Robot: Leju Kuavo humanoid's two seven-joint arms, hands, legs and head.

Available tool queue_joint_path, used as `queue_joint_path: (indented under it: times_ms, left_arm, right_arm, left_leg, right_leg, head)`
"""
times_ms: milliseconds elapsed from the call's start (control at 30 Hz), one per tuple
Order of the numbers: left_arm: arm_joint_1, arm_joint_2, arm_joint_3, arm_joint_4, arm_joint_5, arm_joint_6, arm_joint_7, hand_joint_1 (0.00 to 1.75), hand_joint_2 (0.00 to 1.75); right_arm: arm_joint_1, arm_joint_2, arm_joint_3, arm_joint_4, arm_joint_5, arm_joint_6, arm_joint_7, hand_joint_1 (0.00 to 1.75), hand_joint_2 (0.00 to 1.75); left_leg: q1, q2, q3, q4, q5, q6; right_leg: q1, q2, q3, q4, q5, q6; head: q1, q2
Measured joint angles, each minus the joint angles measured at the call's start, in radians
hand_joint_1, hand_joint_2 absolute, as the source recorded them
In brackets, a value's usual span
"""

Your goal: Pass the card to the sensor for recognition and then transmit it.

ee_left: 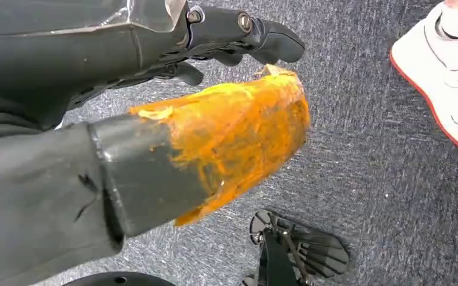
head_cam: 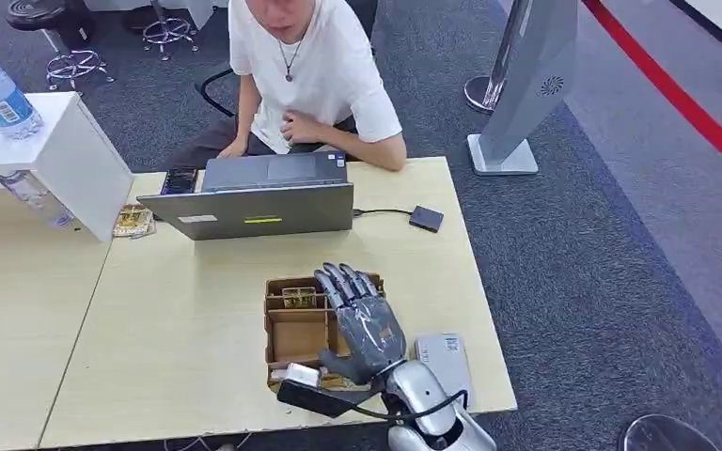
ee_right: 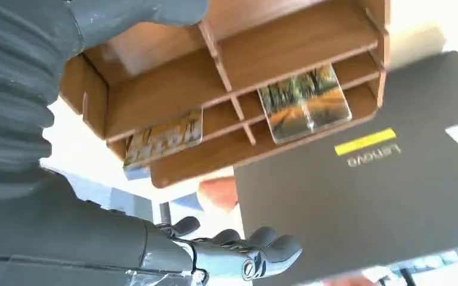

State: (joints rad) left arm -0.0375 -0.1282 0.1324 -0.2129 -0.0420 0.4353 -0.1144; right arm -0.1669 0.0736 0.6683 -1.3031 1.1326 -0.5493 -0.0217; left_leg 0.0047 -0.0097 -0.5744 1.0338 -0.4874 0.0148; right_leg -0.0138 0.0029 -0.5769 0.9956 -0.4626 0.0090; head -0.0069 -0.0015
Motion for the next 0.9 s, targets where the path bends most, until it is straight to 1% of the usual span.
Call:
queue_joint_path:
  times_ms: [167,367,500,667,700,800,833,867,900]
  left_arm:
    - [0.0,-0.002,0.0,0.0,0.0,0.003,0.0,0.0,0.0]
    - [0.0,-0.002,0.0,0.0,-0.01,0.002,0.003,0.0,0.0]
    - [0.0,-0.002,0.0,0.0,-0.015,-0.004,0.003,0.0,0.0]
    - [-0.001,-0.003,0.0,0.0,-0.016,-0.011,-0.001,0.0,0.0]
    - [-0.001,-0.003,0.0,0.0,-0.017,-0.014,-0.002,0.0,0.0]
    - [-0.001,-0.006,0.0,0.0,-0.018,-0.018,-0.003,0.0,0.0]
    - [-0.001,-0.007,0.0,0.0,-0.018,-0.021,-0.003,0.0,0.0]
    - [-0.001,-0.008,0.0,0.0,-0.018,-0.023,-0.003,0.0,0.0]
    - [-0.001,-0.008,0.0,0.0,-0.018,-0.023,-0.004,0.0,0.0]
  right_arm:
    - [0.013,-0.009,0.0,-0.039,0.087,-0.023,0.016,0.0,1.75]
    - [0.017,-0.023,0.0,-0.059,0.281,-0.029,0.072,0.0,1.75]
    - [0.016,-0.032,0.0,-0.059,0.344,0.003,0.095,0.0,1.75]
    - [0.004,-0.038,0.0,-0.036,0.364,0.045,0.113,0.0,1.75]
    - [0.002,-0.038,0.0,-0.03,0.364,0.052,0.117,0.03,1.75]
    - [-0.006,-0.038,0.0,-0.013,0.363,0.065,0.127,0.07,1.75]
    - [-0.008,-0.038,0.0,-0.007,0.363,0.069,0.13,0.17,1.75]
    - [-0.01,-0.038,0.0,-0.002,0.362,0.071,0.13,0.33,1.75]
    - [-0.012,-0.038,0.0,0.002,0.36,0.072,0.135,0.42,1.75]
  left_leg:
    - [0.0,0.0,0.0,0.0,0.0,0.0]
    - [0.0,0.0,0.0,0.0,0.0,0.0]
    - [0.0,0.0,0.0,0.0,0.0,0.0]
    - [0.0,0.0,0.0,0.0,0.0,0.0]
    - [0.0,0.0,0.0,0.0,0.0,0.0]
    - [0.0,0.0,0.0,0.0,0.0,0.0]
    - [0.0,0.0,0.0,0.0,0.0,0.0]
    - [0.0,0.0,0.0,0.0,0.0,0.0]
    - [0.0,0.0,0.0,0.0,0.0,0.0]
  right_leg:
    - [0.0,0.0,0.0,0.0,0.0,0.0]
    - [0.0,0.0,0.0,0.0,0.0,0.0]
    - [0.0,0.0,0.0,0.0,0.0,0.0]
    - [0.0,0.0,0.0,0.0,0.0,0.0]
    - [0.0,0.0,0.0,0.0,0.0,0.0]
    - [0.0,0.0,0.0,0.0,0.0,0.0]
    - [0.0,0.0,0.0,0.0,0.0,0.0]
    - [0.0,0.0,0.0,0.0,0.0,0.0]
    - [0.0,0.0,0.0,0.0,0.0,0.0]
  head:
    - [0.0,0.0]
    - [0.0,0.0]
    - [0.0,0.0]
    - [0.0,0.0]
    - [0.0,0.0]
    - [0.0,0.0]
    - [0.0,0.0]
    - [0.0,0.0]
    - [0.0,0.0]
